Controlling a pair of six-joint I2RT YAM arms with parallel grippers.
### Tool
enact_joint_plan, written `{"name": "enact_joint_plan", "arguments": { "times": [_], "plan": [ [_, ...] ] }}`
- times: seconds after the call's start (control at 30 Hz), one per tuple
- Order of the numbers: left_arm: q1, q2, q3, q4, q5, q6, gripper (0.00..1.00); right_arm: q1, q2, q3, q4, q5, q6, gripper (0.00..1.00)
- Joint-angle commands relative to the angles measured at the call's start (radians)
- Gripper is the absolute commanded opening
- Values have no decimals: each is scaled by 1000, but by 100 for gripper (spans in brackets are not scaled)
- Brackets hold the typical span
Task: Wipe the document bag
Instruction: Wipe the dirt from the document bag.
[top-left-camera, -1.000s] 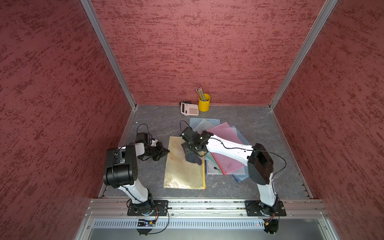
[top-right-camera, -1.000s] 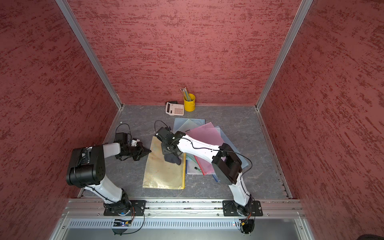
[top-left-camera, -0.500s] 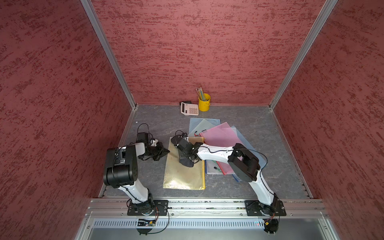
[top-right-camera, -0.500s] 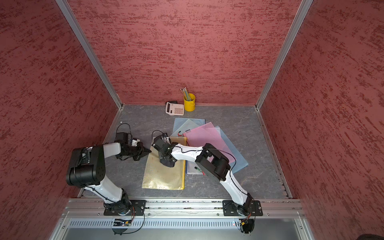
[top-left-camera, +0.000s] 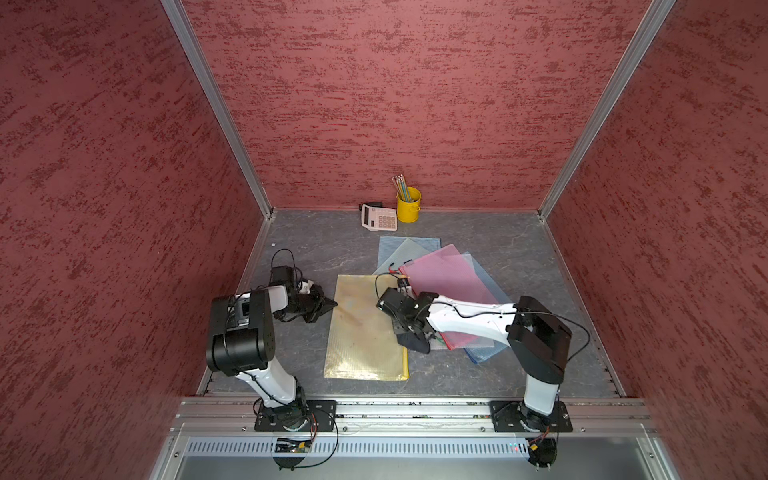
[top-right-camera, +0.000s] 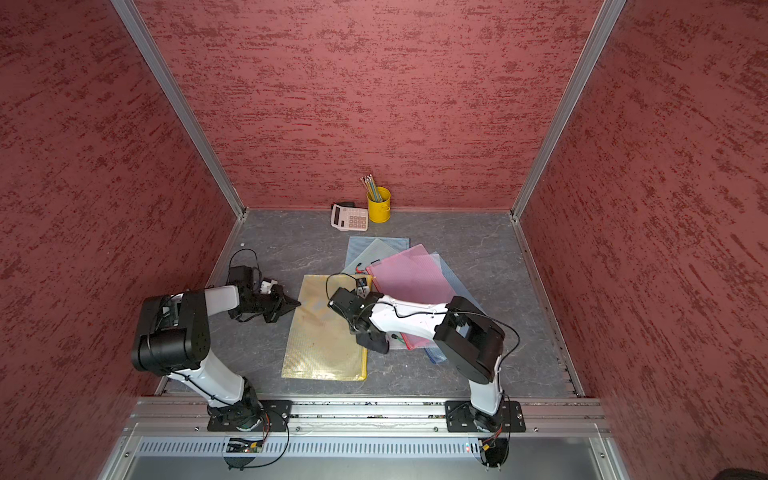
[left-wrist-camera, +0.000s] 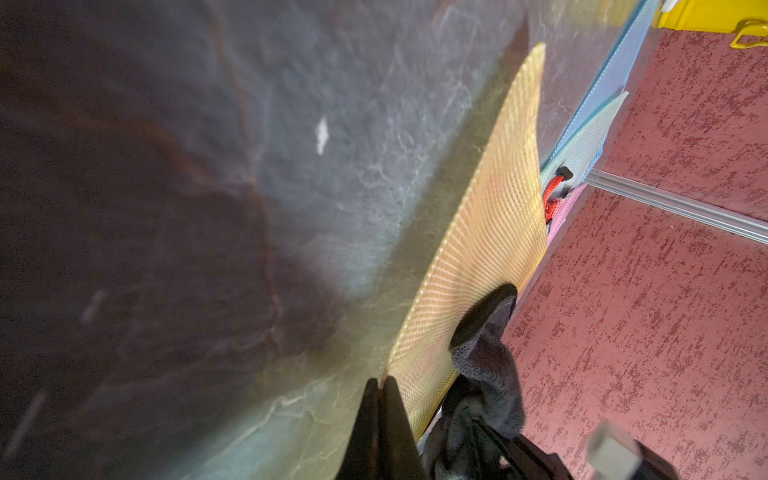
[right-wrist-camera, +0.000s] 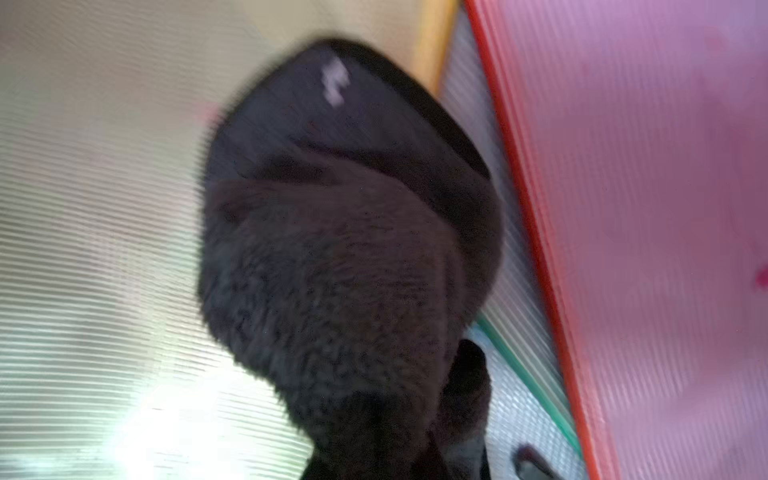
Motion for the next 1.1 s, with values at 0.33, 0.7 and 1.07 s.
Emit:
{"name": "enact_joint_plan", "arguments": {
  "times": [0.33,0.7,1.07],
  "plan": [
    [-32,9,39,-31,-36,37,0,-4,390,331,371,-40,-100,0],
    [-19,6,42,-42,-50,37,0,-55,131,-176,300,77,110,0],
    [-23,16,41,-43,-44,46,0,-29,-17,-66,298,4,-139,0]
  ]
}}
